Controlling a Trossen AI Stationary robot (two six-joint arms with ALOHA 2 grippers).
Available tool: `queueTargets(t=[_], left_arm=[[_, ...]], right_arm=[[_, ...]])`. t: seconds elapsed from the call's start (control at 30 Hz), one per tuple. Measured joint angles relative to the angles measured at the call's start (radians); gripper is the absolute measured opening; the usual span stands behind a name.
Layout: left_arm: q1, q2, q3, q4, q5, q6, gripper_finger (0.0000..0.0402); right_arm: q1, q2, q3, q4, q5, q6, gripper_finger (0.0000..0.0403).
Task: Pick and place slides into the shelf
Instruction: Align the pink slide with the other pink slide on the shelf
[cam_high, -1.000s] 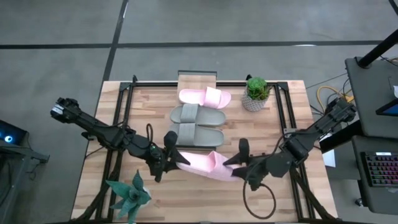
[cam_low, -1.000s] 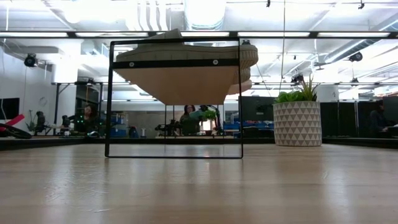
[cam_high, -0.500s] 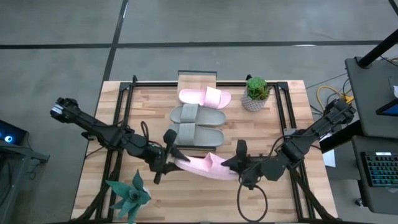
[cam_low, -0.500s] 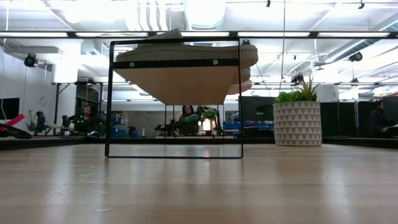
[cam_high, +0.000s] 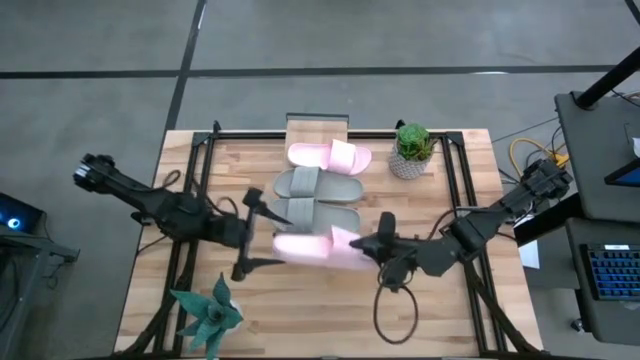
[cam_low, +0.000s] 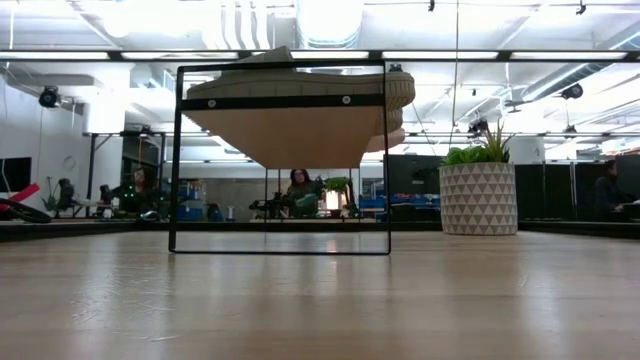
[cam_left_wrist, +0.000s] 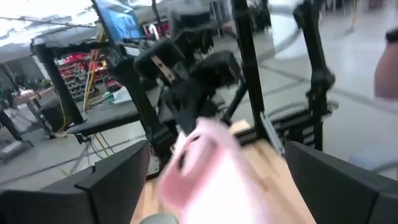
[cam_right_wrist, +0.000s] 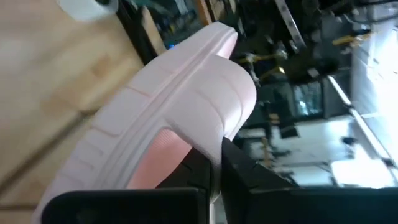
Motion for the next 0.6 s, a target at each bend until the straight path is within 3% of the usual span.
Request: queueTargets(t=[0.2, 0.33, 0.6], left_arm=[[0.000, -0.087, -0.008, -0.056, -0.001, -0.152, 0.0361], [0.000, -0.123, -0.014, -0.084, -0.011, -0.163, 0.0361], [0.000, -0.200, -0.024, -0.232, -0.136, -0.136, 0.0361]], right_arm=[[-0.100, -0.001, 0.040, 0.005, 0.026, -0.102, 0.0009], [-0.183, -0.001, 0.070, 0.006, 0.006, -0.193, 0.0009], [-0.400, -0.001, 0.093, 0.004, -0.159, -0.371, 0.0009]])
